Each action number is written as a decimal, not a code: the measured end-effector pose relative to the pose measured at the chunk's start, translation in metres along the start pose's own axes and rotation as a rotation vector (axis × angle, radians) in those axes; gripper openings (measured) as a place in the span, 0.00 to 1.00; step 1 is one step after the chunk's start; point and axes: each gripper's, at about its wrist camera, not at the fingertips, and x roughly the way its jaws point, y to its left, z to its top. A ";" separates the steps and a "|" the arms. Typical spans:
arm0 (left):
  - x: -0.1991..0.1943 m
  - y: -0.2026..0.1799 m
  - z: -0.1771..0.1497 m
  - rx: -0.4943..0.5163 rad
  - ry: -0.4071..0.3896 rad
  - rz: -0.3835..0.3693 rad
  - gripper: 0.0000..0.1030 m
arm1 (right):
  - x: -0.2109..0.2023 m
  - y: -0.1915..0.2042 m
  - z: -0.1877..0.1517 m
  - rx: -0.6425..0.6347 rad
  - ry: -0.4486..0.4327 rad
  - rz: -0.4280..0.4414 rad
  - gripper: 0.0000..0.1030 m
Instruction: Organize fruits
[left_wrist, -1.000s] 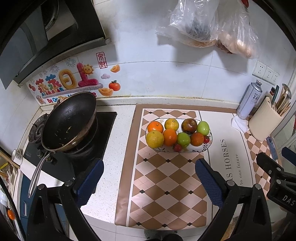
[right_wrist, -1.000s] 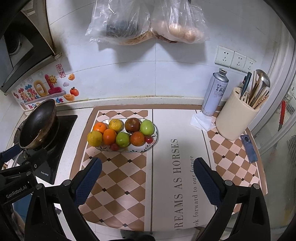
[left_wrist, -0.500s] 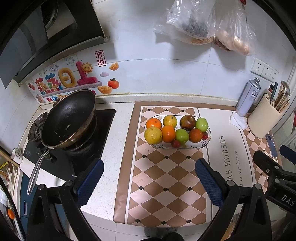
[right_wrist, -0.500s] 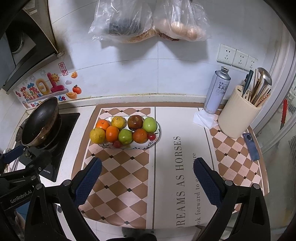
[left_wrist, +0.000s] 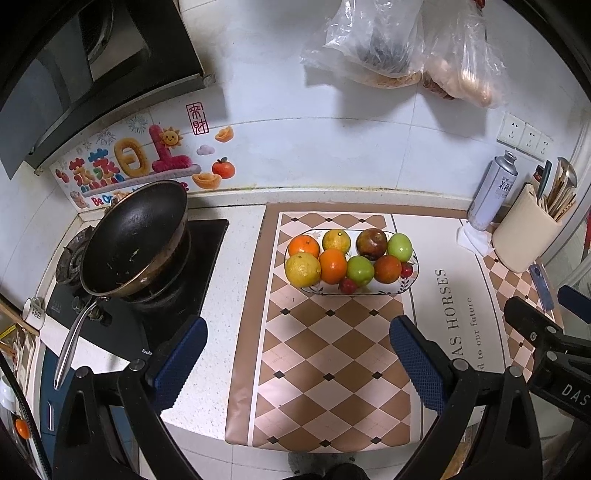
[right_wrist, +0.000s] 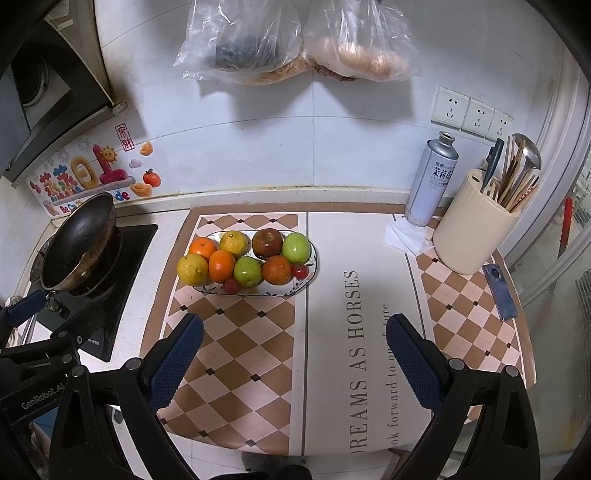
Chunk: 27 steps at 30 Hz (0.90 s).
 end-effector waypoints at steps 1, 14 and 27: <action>0.000 0.000 0.000 0.001 -0.001 0.001 0.98 | 0.000 -0.001 0.000 0.000 0.000 0.001 0.98; -0.001 0.000 0.000 0.002 -0.001 0.002 0.98 | 0.000 -0.002 0.000 0.000 0.002 0.004 0.98; -0.001 -0.001 0.000 0.000 -0.006 0.003 0.98 | -0.001 -0.005 -0.004 0.006 0.004 0.002 0.98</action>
